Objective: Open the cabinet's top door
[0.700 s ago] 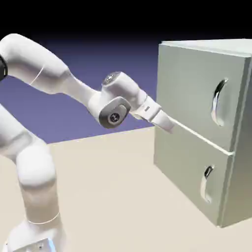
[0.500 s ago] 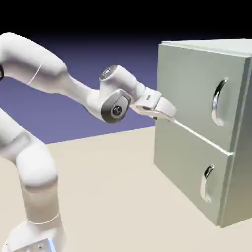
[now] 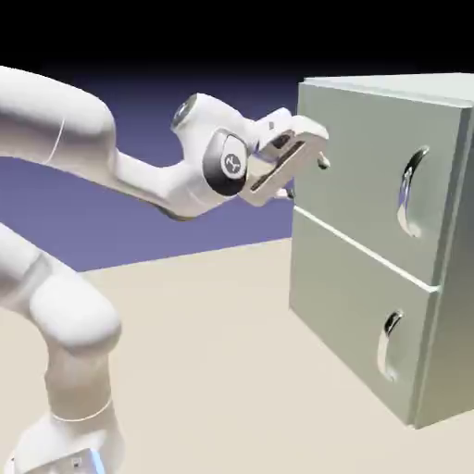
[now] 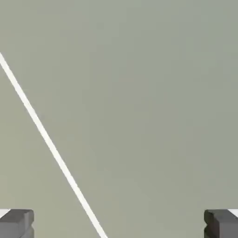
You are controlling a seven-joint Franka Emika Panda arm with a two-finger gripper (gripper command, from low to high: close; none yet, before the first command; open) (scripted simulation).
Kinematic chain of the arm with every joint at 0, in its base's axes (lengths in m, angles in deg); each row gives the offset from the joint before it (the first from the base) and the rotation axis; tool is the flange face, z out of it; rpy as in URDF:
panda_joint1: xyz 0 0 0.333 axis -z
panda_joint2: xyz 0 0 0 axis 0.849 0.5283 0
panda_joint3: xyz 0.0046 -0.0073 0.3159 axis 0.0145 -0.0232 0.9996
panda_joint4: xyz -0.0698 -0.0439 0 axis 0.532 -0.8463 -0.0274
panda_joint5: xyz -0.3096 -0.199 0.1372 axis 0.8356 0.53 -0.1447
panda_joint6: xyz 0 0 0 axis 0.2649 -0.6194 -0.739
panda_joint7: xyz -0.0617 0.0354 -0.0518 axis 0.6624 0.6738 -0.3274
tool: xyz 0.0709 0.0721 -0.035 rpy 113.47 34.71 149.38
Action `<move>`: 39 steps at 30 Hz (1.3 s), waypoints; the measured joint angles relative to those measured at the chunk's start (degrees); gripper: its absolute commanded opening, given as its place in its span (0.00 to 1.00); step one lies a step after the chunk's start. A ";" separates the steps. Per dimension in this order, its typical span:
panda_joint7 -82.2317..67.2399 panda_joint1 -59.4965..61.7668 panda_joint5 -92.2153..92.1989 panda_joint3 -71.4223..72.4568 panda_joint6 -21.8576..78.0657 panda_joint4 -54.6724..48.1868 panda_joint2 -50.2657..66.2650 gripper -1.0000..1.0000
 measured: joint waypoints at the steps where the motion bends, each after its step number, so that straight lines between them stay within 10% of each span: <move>1: -0.98 -0.91 2.49 -1.03 0.15 -0.44 -0.40 0.50; 39: -38.25 -35.46 97.18 -40.23 5.74 -17.12 -15.75 0.50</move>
